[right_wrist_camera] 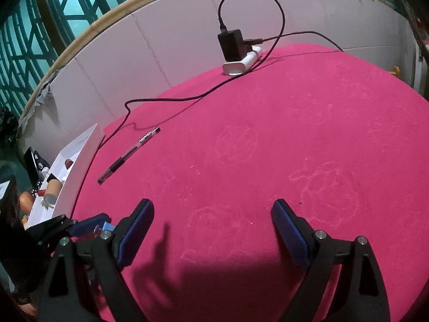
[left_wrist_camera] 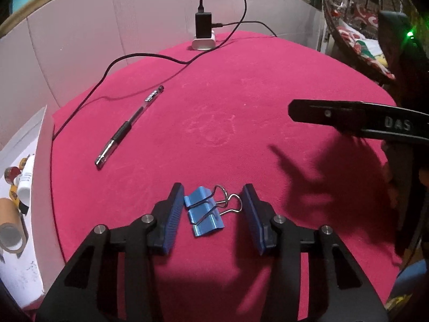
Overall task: Organize rigid objects
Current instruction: 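Move both open tools back over the blue binder clip and black pen, then grasp the black pen with the right tool while the left tool grasps the blue binder clip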
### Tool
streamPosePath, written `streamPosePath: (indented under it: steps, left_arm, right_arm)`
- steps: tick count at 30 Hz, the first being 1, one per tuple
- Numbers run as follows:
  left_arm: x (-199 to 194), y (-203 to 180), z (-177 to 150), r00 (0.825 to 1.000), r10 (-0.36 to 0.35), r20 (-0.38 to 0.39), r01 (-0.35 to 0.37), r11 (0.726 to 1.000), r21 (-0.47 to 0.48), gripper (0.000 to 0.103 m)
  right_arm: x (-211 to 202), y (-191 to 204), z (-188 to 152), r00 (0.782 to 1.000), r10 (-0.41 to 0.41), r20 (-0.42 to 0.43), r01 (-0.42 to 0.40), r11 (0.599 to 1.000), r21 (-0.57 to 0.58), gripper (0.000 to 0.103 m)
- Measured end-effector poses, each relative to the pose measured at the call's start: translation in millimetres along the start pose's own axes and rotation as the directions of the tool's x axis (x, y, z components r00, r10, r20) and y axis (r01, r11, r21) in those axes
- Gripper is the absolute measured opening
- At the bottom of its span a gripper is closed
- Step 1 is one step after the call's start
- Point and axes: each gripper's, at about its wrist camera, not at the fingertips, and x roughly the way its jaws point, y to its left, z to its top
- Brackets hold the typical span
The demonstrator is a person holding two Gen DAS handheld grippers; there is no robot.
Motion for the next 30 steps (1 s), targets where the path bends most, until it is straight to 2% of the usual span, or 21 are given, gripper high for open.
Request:
streamPosePath:
  steps: [5,12,21,24,27,30]
  left_arm:
    - [-17.5,11.9,-7.7,0.999,-0.018,0.041,0.02,0.999,-0.046,0.044]
    - [-51.5,30.3,-25.3,0.995,-0.016,0.103,0.026,0.995,-0.098,0.044]
    - [-75.1,66.0,-64.7,0.992,-0.021,0.121,0.051,0.967,-0.249,0.044]
    - [-85.0,77.2,-71.2,0.989,-0.019,0.145,0.06,0.956,-0.285,0.044]
    - [-93.8,83.7,-73.2,0.984,-0.019,0.174,0.072,0.95,-0.304,0.044]
    - [-100.6,87.2,-75.9,0.981,-0.022,0.195,0.084,0.945,-0.315,0.044]
  right_arm:
    - [2.1,7.2,1.5,1.0,-0.001,-0.005,0.001,1.0,-0.02,0.09]
    - [21.0,41.6,5.5,0.999,-0.006,-0.033,0.003,0.995,-0.097,0.09]
    - [75.9,92.8,30.1,0.995,-0.035,-0.095,0.025,0.994,-0.105,0.09]
    - [99.8,114.2,37.0,0.99,-0.054,-0.133,0.041,0.995,-0.093,0.09]
    - [121.1,139.6,41.8,0.982,-0.144,-0.122,0.129,0.984,-0.125,0.091]
    - [135.5,154.9,46.0,0.977,-0.181,-0.111,0.166,0.977,-0.135,0.091]
